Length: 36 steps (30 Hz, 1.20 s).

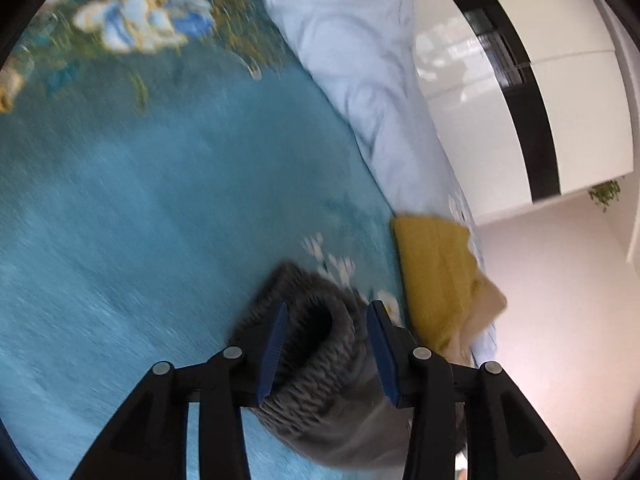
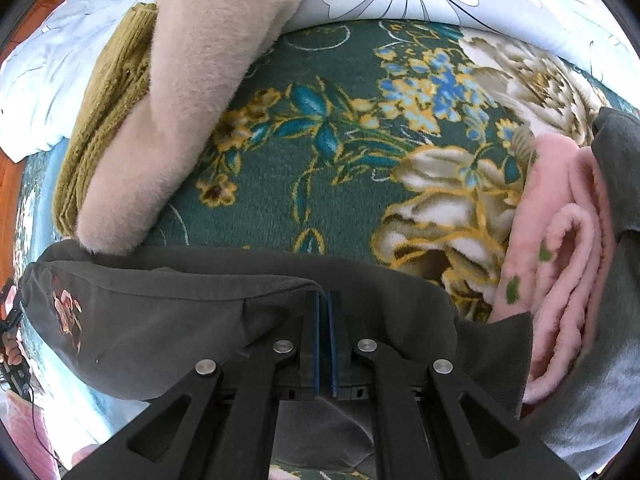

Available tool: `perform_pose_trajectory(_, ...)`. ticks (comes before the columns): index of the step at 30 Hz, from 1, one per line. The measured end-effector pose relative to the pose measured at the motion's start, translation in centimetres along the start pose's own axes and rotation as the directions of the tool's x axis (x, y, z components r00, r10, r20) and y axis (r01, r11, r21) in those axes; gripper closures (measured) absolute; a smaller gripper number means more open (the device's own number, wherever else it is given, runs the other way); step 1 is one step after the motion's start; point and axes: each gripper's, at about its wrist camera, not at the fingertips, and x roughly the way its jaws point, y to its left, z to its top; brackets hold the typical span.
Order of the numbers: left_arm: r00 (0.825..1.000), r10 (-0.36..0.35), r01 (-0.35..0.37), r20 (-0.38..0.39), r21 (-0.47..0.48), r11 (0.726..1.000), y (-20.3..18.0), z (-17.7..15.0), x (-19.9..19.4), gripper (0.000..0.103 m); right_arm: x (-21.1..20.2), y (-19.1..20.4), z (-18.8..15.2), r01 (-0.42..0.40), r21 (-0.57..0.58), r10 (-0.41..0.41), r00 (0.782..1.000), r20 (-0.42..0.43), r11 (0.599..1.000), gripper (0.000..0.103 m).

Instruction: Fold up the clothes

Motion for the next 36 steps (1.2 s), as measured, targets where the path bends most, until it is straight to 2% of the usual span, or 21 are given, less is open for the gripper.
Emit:
perform_pose_trajectory(2,0.999,-0.034,0.034,-0.014,0.037,0.999,-0.6,-0.6,-0.1,0.060,-0.1,-0.1,-0.1,-0.001,-0.002,0.001,1.000,-0.002,1.000,0.099)
perform_pose_trajectory(4,0.999,-0.031,0.034,-0.030,0.104,0.994,-1.4,-1.1,-0.4,0.060,-0.1,-0.3,-0.2,-0.001,-0.001,0.001,1.000,-0.004,1.000,0.099)
perform_pose_trajectory(6,0.998,-0.036,0.042,-0.051,0.127,0.991,-1.8,-1.1,-0.4,0.060,0.0,-0.3,-0.2,0.001,-0.002,-0.001,1.000,-0.010,1.000,0.099)
perform_pose_trajectory(10,0.995,0.058,-0.049,-0.085,0.104,0.993,-1.5,-1.0,1.5,0.060,0.6,-0.4,-0.3,0.007,0.005,-0.007,1.000,-0.024,1.000,0.099)
perform_pose_trajectory(12,0.994,0.073,-0.066,-0.080,0.084,0.994,-1.0,-1.0,2.3,0.060,0.7,-0.4,-0.3,0.010,0.007,-0.010,1.000,-0.028,1.000,0.099)
perform_pose_trajectory(13,0.996,0.068,-0.064,-0.056,0.073,0.995,-0.9,-1.1,2.3,0.062,0.7,-0.4,-0.3,0.012,0.005,-0.011,1.000,-0.028,1.000,0.099)
perform_pose_trajectory(14,0.997,0.070,-0.067,-0.036,0.077,0.995,-0.8,-1.3,2.0,0.074,0.7,-0.4,-0.4,0.013,0.000,-0.013,1.000,-0.026,1.000,0.099)
perform_pose_trajectory(16,0.997,0.074,-0.075,0.012,0.129,0.989,-1.5,-1.9,1.4,0.082,0.6,0.0,-0.5,0.017,-0.006,-0.018,1.000,-0.020,1.000,0.099)
perform_pose_trajectory(17,0.997,0.073,-0.077,0.029,0.160,0.984,-2.0,-2.2,1.1,0.093,0.4,0.2,-0.6,0.019,-0.014,-0.019,1.000,-0.012,1.000,0.099)
perform_pose_trajectory(20,0.997,0.031,-0.046,0.070,0.224,0.974,-4.0,-2.7,-0.2,0.094,-0.9,0.4,-1.0,-0.007,-0.029,0.008,1.000,0.026,1.000,0.100)
perform_pose_trajectory(22,0.992,-0.040,0.008,0.119,0.262,0.965,-5.5,-2.8,-2.0,0.094,-2.7,-0.1,-1.3,-0.060,-0.034,0.062,0.996,0.069,0.998,0.100)
perform_pose_trajectory(24,0.983,-0.095,0.047,0.157,0.285,0.957,-6.6,-2.5,-3.4,0.094,-5.1,-1.2,-1.2,-0.148,-0.030,0.150,0.979,0.134,0.989,0.100)
perform_pose_trajectory(26,0.979,-0.070,0.009,0.189,0.302,0.953,-7.7,-1.5,-3.2,0.094,-6.4,-2.1,-1.1,-0.176,-0.005,0.174,0.970,0.170,0.984,0.100)
perform_pose_trajectory(29,0.983,0.076,-0.105,0.166,0.176,0.979,-6.1,0.8,0.8,0.094,-4.2,-2.0,-0.4,-0.094,0.035,0.089,0.987,0.135,0.995,0.100)
perform_pose_trajectory(30,0.977,0.167,-0.183,0.132,0.117,0.976,-5.1,1.3,2.8,0.094,-2.9,-2.1,-0.2,-0.083,0.057,0.076,0.990,0.120,0.995,0.100)
perform_pose_trajectory(32,0.953,0.293,-0.298,0.079,0.069,0.952,-3.7,1.3,5.5,0.093,-0.7,-2.5,0.2,-0.069,0.103,0.061,0.995,0.076,0.992,0.100)
perform_pose_trajectory(33,0.947,0.312,-0.316,0.077,0.054,0.947,-3.3,1.1,5.9,0.091,0.1,-2.4,0.3,-0.052,0.112,0.047,0.997,0.053,0.992,0.100)
perform_pose_trajectory(35,0.960,0.258,-0.260,0.114,0.003,0.966,-3.0,0.8,4.7,0.088,2.1,-2.0,0.3,-0.013,0.097,0.011,1.000,0.015,0.995,0.100)
perform_pose_trajectory(36,0.966,0.225,-0.225,0.125,-0.014,0.974,-2.9,0.7,4.1,0.084,2.4,-1.8,0.2,-0.003,0.087,0.002,1.000,0.009,0.996,0.100)
